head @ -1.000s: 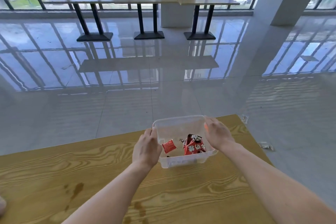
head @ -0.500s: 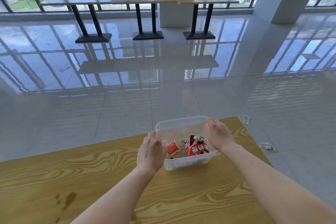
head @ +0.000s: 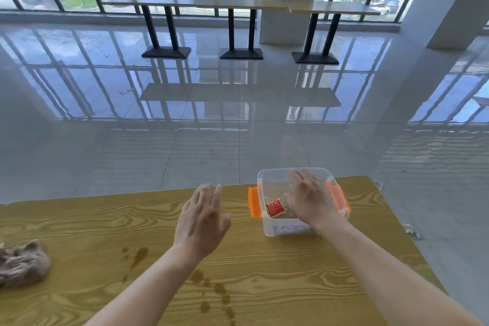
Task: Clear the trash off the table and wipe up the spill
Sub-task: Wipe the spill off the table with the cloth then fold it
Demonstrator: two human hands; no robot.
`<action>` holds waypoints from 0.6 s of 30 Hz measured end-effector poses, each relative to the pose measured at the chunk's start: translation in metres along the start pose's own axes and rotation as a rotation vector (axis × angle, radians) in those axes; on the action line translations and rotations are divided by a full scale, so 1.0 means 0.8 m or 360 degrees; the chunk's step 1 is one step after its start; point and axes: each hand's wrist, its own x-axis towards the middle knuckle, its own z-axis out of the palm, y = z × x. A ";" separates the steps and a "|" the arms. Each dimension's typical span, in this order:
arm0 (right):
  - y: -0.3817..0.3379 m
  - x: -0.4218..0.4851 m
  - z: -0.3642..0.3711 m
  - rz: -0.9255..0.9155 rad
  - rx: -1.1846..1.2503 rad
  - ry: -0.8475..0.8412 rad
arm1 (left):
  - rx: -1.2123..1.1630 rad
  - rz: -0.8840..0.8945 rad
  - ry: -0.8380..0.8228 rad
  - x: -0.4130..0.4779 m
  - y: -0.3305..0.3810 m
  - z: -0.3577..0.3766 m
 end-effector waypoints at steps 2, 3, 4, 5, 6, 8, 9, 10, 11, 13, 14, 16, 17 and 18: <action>-0.039 -0.005 0.011 -0.0077 0.0051 -0.0042 | -0.0001 -0.0059 -0.0002 -0.025 -0.033 -0.008; -0.058 -0.008 0.017 -0.0116 0.0059 -0.0064 | 0.0025 -0.0089 -0.0020 -0.039 -0.050 -0.011; -0.078 -0.012 0.026 -0.0158 0.0059 -0.0082 | 0.0063 -0.0115 -0.0040 -0.053 -0.068 -0.013; -0.098 -0.016 0.035 -0.0199 0.0059 -0.0099 | 0.0092 -0.0142 -0.0059 -0.068 -0.085 -0.014; -0.119 -0.021 0.046 -0.0241 0.0063 -0.0118 | 0.0102 -0.0183 -0.0078 -0.083 -0.103 -0.015; -0.162 -0.033 0.068 -0.0318 0.0084 -0.0157 | 0.0097 -0.0279 -0.0106 -0.116 -0.137 -0.017; -0.184 -0.039 0.080 -0.0356 0.0101 -0.0180 | 0.0099 -0.0322 -0.0114 -0.133 -0.154 -0.018; -0.206 -0.044 0.092 -0.0396 0.0115 -0.0207 | 0.0106 -0.0364 -0.0124 -0.150 -0.171 -0.020; -0.228 -0.049 0.104 -0.0437 0.0121 -0.0240 | 0.0113 -0.0404 -0.0127 -0.166 -0.188 -0.022; -0.270 -0.057 0.126 -0.0506 0.0130 -0.0307 | 0.0132 -0.0478 -0.0135 -0.197 -0.225 -0.025; -0.291 -0.061 0.137 -0.0537 0.0133 -0.0340 | 0.0149 -0.0516 -0.0154 -0.213 -0.244 -0.026; -0.332 -0.068 0.160 -0.0592 0.0137 -0.0413 | 0.0204 -0.0600 -0.0194 -0.242 -0.281 -0.028; -0.352 -0.071 0.171 -0.0621 0.0135 -0.0449 | 0.0239 -0.0643 -0.0212 -0.255 -0.298 -0.028; -0.372 -0.073 0.182 -0.0649 0.0134 -0.0481 | 0.0269 -0.0679 -0.0234 -0.268 -0.314 -0.028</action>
